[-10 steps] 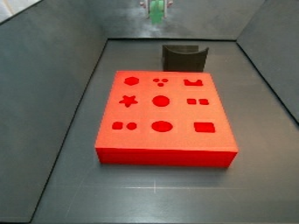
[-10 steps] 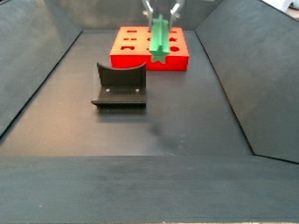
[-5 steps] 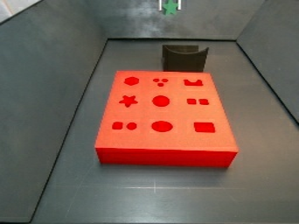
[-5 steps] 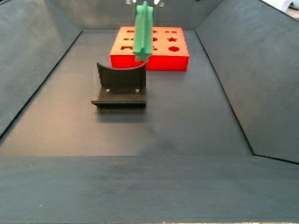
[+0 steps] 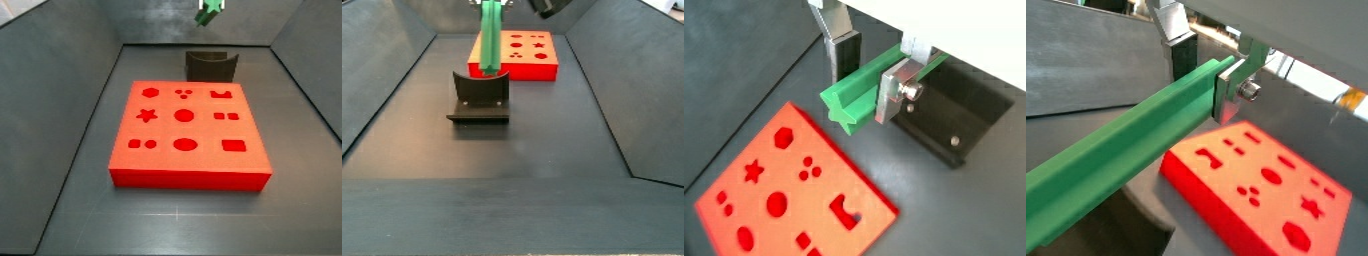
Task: Pick up the star object. Move up. Place the star object on the fixture. Regrasp the star object. Move to above the board. Insert the star object.
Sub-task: Place the star object on the fixture.
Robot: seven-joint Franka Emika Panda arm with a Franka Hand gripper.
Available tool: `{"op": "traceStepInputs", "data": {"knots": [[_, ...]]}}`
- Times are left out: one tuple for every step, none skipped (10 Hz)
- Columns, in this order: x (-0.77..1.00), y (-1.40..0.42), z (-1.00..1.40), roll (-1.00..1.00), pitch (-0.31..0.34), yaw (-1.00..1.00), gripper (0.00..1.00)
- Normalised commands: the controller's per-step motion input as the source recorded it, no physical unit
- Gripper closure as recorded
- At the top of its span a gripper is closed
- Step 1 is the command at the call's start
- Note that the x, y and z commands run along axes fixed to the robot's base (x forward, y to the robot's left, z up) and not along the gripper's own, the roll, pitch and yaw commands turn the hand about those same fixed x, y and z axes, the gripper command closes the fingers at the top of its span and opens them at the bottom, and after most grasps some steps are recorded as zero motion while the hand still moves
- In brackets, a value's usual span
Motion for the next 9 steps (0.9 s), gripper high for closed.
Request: {"op": "traceStepInputs", "data": {"knots": [[0.34, 0.04, -0.01, -1.00, 0.153, -0.09, 1.00], [0.22, 0.04, -0.01, -1.00, 0.163, -0.13, 1.00], [0.14, 0.04, -0.02, -1.00, 0.171, -0.16, 1.00], [0.07, 0.05, -0.01, -0.80, 0.128, -0.19, 1.00], [0.06, 0.04, -0.01, -0.67, 0.094, -0.19, 1.00], [0.07, 0.04, -0.02, -0.42, 0.049, -0.19, 1.00], [0.07, 0.03, -0.01, -0.28, 0.029, -0.18, 1.00], [0.09, 0.12, -1.00, -0.29, 0.015, -0.18, 1.00], [0.09, 0.13, -1.00, -0.28, 0.001, -0.18, 1.00]]}}
